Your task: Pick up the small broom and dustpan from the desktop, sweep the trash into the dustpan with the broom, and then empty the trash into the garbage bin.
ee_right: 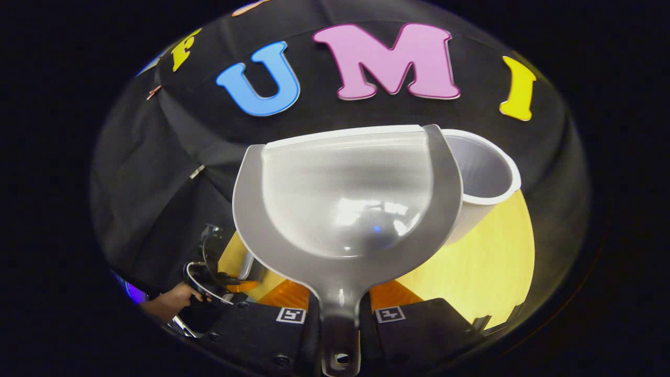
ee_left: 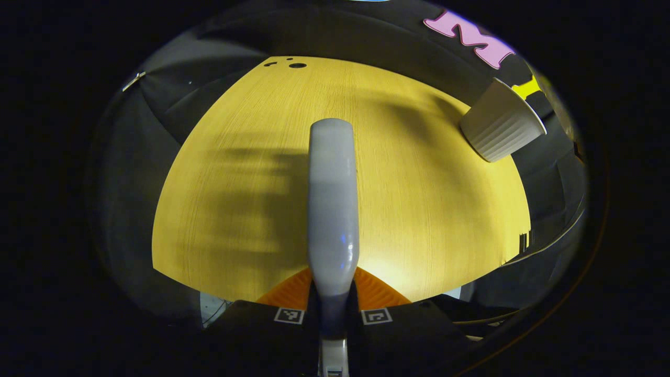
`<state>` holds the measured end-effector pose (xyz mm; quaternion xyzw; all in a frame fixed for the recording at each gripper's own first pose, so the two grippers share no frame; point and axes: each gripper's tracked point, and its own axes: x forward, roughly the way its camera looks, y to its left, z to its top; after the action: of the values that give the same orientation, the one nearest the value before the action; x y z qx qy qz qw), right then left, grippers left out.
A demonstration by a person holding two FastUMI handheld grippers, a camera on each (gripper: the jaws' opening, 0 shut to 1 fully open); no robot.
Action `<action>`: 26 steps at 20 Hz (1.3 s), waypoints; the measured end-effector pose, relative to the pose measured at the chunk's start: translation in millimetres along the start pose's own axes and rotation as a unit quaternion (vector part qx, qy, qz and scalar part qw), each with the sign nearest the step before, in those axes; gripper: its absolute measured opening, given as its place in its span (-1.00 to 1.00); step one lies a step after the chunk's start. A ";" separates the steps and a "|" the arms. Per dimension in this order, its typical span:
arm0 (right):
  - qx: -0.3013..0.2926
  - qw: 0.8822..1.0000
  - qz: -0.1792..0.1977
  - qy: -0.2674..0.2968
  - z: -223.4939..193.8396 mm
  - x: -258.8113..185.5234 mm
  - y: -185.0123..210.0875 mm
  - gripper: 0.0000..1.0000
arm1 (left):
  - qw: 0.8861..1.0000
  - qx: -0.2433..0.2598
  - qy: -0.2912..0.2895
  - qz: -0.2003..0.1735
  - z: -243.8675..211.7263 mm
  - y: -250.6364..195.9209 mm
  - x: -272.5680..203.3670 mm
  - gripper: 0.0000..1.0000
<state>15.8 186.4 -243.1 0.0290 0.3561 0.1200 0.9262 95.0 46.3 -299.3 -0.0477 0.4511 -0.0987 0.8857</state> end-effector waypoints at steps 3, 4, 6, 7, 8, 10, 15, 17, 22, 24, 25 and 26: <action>-0.004 0.999 0.011 0.046 -40.6 33.9 17.1 -0.34 | 1.000 0.002 -0.002 0.002 5.6 -0.2 7.1 -0.50; -0.007 0.998 0.014 0.064 -48.5 37.9 16.6 -0.34 | 1.000 0.002 0.001 0.003 6.8 -1.0 10.1 -0.49; -0.017 0.996 0.022 0.089 -69.1 52.1 19.5 -0.34 | 1.000 0.004 0.004 0.003 8.8 -0.9 15.5 -0.50; -0.014 0.995 0.025 0.098 -81.6 53.9 18.8 -0.34 | 1.000 0.003 0.006 0.005 8.5 -0.7 17.3 -0.48; -0.006 0.994 0.022 0.110 -92.0 60.9 15.1 -0.34 | 1.000 0.001 0.009 0.007 9.1 -1.6 18.8 -0.49; -0.004 0.991 0.003 0.134 -116.7 71.0 4.9 -0.34 | 1.000 -0.004 0.020 0.020 8.7 -0.8 24.9 -0.50; 0.011 0.987 -0.019 0.158 -163.4 97.5 -10.1 -0.34 | 0.998 -0.022 0.041 0.031 14.8 2.4 39.3 -0.48; 0.033 0.984 -0.024 0.172 -168.9 113.9 -13.8 -0.33 | 0.998 -0.020 0.047 0.036 16.3 0.8 43.9 -0.48; 0.057 0.979 -0.048 0.188 -201.6 147.4 -29.8 -0.48 | 0.997 0.006 0.058 0.052 21.8 -1.1 51.2 -0.47; 0.077 0.976 -0.058 0.193 -207.3 158.0 -41.8 -0.32 | 0.997 0.013 0.059 0.055 20.9 -4.6 51.1 -0.47; 0.085 0.974 -0.067 0.197 -209.6 163.2 -44.4 -0.47 | 0.996 0.016 0.060 0.057 19.8 -4.0 50.5 -0.40; 0.085 0.974 -0.074 0.195 -208.8 170.0 -46.5 -0.30 | 0.996 0.018 0.060 0.061 19.3 -2.5 51.8 -0.46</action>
<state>8.0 176.0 -516.0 0.0574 0.5396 0.0235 0.8396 140.0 32.6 -328.4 0.0013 0.5040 -0.0555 0.8619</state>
